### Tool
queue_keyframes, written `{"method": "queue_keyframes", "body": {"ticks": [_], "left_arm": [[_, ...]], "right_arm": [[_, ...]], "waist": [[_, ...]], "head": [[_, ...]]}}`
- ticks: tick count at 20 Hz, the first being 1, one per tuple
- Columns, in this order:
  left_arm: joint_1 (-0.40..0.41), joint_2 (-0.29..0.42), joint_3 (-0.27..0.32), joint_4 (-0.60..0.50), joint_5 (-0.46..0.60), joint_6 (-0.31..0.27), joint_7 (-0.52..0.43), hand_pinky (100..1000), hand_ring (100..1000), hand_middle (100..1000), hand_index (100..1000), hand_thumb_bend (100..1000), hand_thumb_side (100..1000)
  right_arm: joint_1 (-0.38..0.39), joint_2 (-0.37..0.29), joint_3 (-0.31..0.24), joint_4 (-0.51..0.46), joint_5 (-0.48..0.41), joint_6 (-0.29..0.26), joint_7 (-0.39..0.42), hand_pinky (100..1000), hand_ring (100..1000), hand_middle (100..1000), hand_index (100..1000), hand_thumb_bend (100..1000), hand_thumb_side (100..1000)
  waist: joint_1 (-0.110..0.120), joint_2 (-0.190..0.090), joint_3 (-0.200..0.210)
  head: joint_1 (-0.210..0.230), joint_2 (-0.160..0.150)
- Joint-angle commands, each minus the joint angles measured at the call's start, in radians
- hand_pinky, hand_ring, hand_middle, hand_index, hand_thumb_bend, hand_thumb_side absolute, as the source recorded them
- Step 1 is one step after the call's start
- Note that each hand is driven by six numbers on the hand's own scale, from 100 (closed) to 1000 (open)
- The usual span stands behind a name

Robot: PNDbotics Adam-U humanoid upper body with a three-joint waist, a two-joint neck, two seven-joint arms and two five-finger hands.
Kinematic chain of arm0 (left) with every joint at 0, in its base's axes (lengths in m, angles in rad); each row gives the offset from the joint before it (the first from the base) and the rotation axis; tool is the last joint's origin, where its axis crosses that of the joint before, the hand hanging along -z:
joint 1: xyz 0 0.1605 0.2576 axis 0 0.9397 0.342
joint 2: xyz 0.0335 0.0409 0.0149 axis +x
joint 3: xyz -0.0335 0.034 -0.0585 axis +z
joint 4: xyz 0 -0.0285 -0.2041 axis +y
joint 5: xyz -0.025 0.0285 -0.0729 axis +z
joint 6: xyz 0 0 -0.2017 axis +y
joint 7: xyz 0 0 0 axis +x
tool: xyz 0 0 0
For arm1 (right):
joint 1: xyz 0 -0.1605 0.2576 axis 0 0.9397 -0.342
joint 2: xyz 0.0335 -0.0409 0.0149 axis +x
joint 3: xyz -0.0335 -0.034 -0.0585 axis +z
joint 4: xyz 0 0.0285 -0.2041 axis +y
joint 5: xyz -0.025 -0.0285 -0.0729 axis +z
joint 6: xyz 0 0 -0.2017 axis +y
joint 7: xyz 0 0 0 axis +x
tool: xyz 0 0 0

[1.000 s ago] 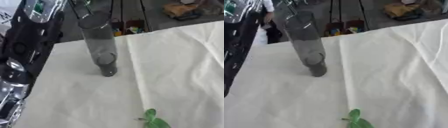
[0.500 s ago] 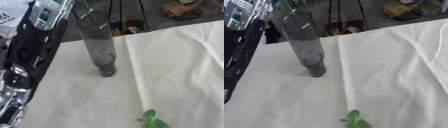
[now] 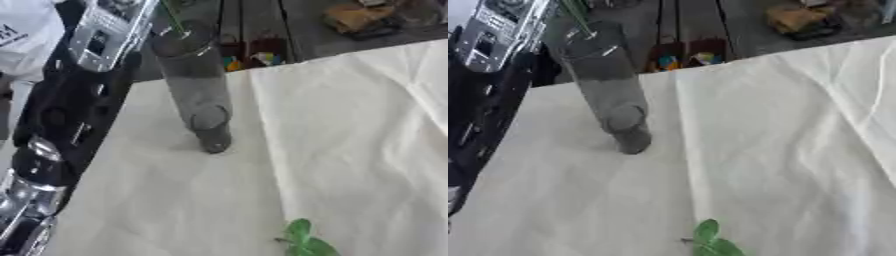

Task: Arrange flowers into the vase.

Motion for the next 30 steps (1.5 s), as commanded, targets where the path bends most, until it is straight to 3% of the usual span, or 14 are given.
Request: {"method": "queue_keyframes", "body": {"ticks": [1,20,22,23,26,30], "left_arm": [[-0.008,0.014,-0.007,-0.015,0.002,0.005,0.001,100,100,100,100,293,599],[0.022,0.016,-0.021,0.026,-0.015,0.066,0.001,100,100,100,100,236,697],[0.023,0.019,-0.025,0.025,-0.018,0.076,0.001,100,167,167,100,222,712],[0.024,0.021,-0.028,0.025,-0.019,0.081,0.001,100,256,244,100,222,721],[0.031,0.024,-0.036,0.026,-0.023,0.104,-0.007,100,384,354,100,229,736],[0.038,0.027,-0.041,0.026,-0.015,0.130,-0.031,216,480,482,100,219,764]], "right_arm": [[-0.008,-0.019,-0.010,-0.018,-0.006,0.003,-0.006,771,842,535,823,100,1000],[-0.004,-0.012,-0.013,-0.018,-0.003,0.010,-0.014,772,842,533,825,100,1000],[-0.003,-0.011,-0.013,-0.018,-0.003,0.012,-0.015,772,842,533,825,100,1000],[-0.003,-0.011,-0.013,-0.018,-0.002,0.012,-0.016,772,842,533,825,100,1000],[-0.002,-0.011,-0.015,-0.018,-0.002,0.014,-0.020,772,842,533,823,100,1000],[-0.001,-0.010,-0.016,-0.018,0.001,0.016,-0.025,773,843,533,823,100,1000]], "waist": [[-0.009,-0.020,0.003],[-0.020,-0.024,0.014],[-0.020,-0.025,0.016],[-0.020,-0.025,0.017],[-0.021,-0.026,0.018],[-0.022,-0.027,0.021]], "head": [[-0.003,-0.008],[-0.007,-0.018],[-0.009,-0.017],[-0.010,-0.017],[-0.012,-0.017],[-0.015,-0.019]]}}
